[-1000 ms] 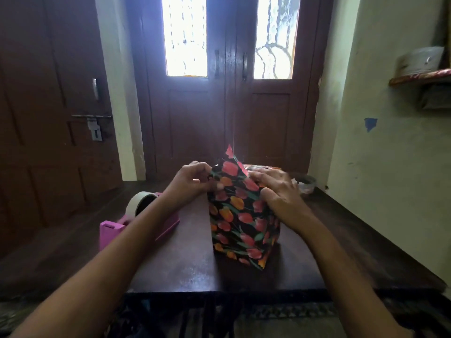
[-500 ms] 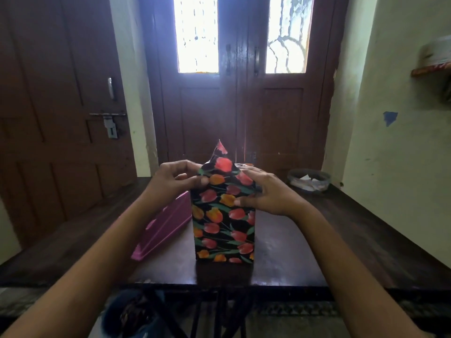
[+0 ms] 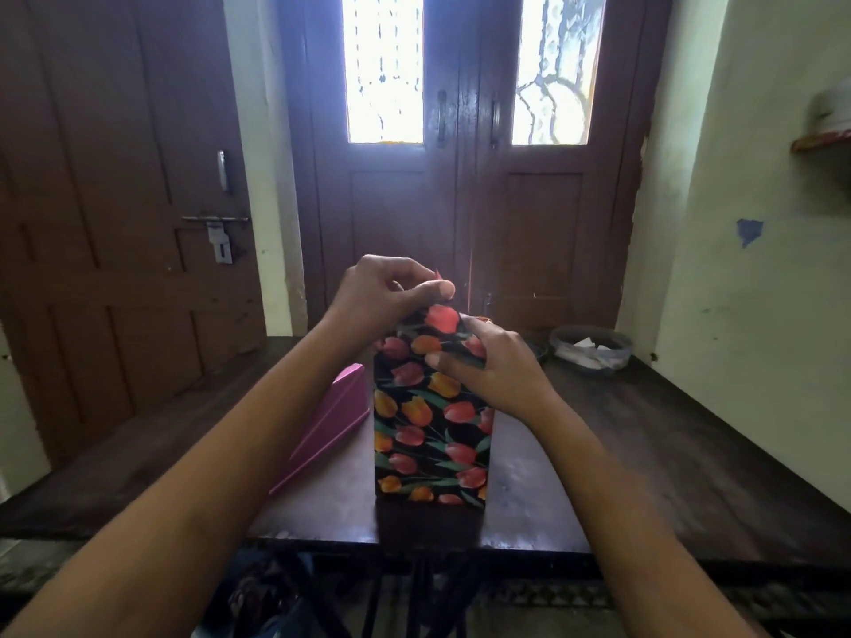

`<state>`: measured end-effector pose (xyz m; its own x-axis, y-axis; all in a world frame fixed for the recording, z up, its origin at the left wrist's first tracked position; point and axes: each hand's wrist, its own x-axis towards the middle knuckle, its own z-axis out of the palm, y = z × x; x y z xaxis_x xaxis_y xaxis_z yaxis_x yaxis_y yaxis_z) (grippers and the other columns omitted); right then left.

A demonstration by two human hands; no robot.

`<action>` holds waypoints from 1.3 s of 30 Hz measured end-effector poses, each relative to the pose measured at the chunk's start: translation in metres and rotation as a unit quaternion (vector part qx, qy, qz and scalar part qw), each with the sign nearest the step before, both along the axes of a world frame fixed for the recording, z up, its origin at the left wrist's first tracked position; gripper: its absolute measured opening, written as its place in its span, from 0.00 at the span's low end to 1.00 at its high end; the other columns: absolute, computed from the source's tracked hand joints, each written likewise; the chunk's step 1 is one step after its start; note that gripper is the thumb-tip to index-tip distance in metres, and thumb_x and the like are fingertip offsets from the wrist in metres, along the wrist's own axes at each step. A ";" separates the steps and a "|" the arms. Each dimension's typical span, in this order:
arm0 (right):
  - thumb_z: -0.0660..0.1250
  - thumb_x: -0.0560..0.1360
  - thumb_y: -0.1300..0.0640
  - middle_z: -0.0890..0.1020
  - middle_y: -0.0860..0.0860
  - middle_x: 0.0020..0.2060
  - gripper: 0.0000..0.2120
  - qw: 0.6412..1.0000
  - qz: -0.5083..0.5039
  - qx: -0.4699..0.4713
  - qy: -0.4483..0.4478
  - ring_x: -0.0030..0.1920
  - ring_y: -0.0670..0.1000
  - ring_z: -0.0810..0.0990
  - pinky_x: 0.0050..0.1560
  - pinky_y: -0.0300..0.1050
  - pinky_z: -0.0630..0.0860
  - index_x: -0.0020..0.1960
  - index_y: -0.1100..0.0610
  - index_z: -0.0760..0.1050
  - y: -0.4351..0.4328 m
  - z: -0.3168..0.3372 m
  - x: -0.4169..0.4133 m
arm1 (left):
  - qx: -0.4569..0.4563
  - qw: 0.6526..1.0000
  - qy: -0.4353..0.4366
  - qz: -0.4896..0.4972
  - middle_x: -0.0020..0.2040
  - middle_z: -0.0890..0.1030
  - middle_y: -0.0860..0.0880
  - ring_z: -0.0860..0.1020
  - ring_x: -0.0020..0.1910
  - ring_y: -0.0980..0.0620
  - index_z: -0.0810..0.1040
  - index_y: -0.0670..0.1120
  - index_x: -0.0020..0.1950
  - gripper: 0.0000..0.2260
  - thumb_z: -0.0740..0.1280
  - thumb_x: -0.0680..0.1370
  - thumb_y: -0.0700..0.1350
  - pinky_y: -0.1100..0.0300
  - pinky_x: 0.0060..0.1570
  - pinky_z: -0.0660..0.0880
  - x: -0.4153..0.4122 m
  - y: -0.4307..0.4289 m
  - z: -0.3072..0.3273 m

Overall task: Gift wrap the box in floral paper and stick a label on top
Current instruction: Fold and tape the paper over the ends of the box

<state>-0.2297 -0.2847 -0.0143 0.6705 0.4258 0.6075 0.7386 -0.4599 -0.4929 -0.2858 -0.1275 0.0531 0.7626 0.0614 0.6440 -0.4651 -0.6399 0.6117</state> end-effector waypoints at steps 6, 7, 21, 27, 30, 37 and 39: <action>0.57 0.62 0.28 0.80 0.47 0.51 0.34 0.999 -0.004 -0.037 0.009 0.51 0.50 0.79 0.52 0.53 0.77 0.59 0.48 0.73 -0.002 0.005 -0.004 | -0.091 0.993 0.031 -0.066 0.39 0.83 0.44 0.81 0.39 0.47 0.82 0.42 0.40 0.03 0.73 0.70 0.41 0.60 0.38 0.79 -0.007 -0.004 0.013; 0.57 0.62 0.27 0.80 0.47 0.51 0.34 0.999 -0.005 -0.042 0.011 0.51 0.50 0.79 0.51 0.52 0.77 0.58 0.48 0.73 -0.002 0.006 -0.004 | -0.122 0.988 0.046 -0.083 0.38 0.82 0.42 0.80 0.39 0.45 0.82 0.40 0.40 0.03 0.73 0.69 0.39 0.57 0.39 0.80 -0.007 -0.004 0.013; 0.63 0.77 0.50 0.75 0.41 0.24 0.19 0.974 0.106 0.120 0.163 0.27 0.39 0.74 0.30 0.31 0.70 0.27 0.44 0.77 -0.009 0.028 -0.011 | -0.122 0.979 0.065 -0.148 0.42 0.82 0.43 0.82 0.38 0.54 0.80 0.37 0.49 0.06 0.67 0.74 0.38 0.65 0.36 0.78 -0.002 0.005 0.013; 0.68 0.73 0.49 0.81 0.64 0.33 0.13 0.963 0.071 0.214 0.148 0.35 0.55 0.79 0.42 0.58 0.78 0.33 0.53 0.81 0.002 0.016 -0.007 | -0.099 0.985 0.089 -0.108 0.45 0.83 0.48 0.83 0.42 0.54 0.81 0.45 0.50 0.09 0.69 0.74 0.47 0.66 0.35 0.77 0.001 0.018 0.009; 0.68 0.73 0.48 0.82 0.57 0.31 0.13 0.969 0.047 0.216 0.109 0.34 0.56 0.81 0.41 0.60 0.78 0.31 0.49 0.80 0.006 0.015 -0.006 | -0.070 0.988 0.120 -0.066 0.40 0.83 0.49 0.82 0.38 0.53 0.82 0.46 0.46 0.08 0.70 0.72 0.49 0.64 0.35 0.77 0.008 0.018 0.004; 0.56 0.66 0.27 0.65 0.49 0.72 0.44 0.987 0.024 0.079 0.138 0.71 0.52 0.63 0.68 0.56 0.65 0.75 0.47 0.53 0.005 0.012 -0.011 | -0.188 0.962 0.140 -0.138 0.40 0.78 0.43 0.76 0.40 0.46 0.79 0.45 0.38 0.04 0.70 0.74 0.43 0.55 0.44 0.75 0.024 0.017 0.003; 0.60 0.71 0.33 0.65 0.50 0.72 0.44 0.994 0.004 0.025 0.105 0.72 0.52 0.63 0.68 0.54 0.64 0.77 0.53 0.45 0.005 0.012 -0.008 | -0.181 0.963 0.154 -0.124 0.41 0.79 0.42 0.77 0.41 0.46 0.79 0.45 0.40 0.04 0.71 0.73 0.44 0.54 0.44 0.77 0.028 0.021 0.004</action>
<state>-0.2379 -0.2797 -0.0022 0.7812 0.4046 0.4755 0.6209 -0.4243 -0.6591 -0.2580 -0.1061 0.0569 0.9344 0.0303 0.3550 -0.3367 -0.2515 0.9074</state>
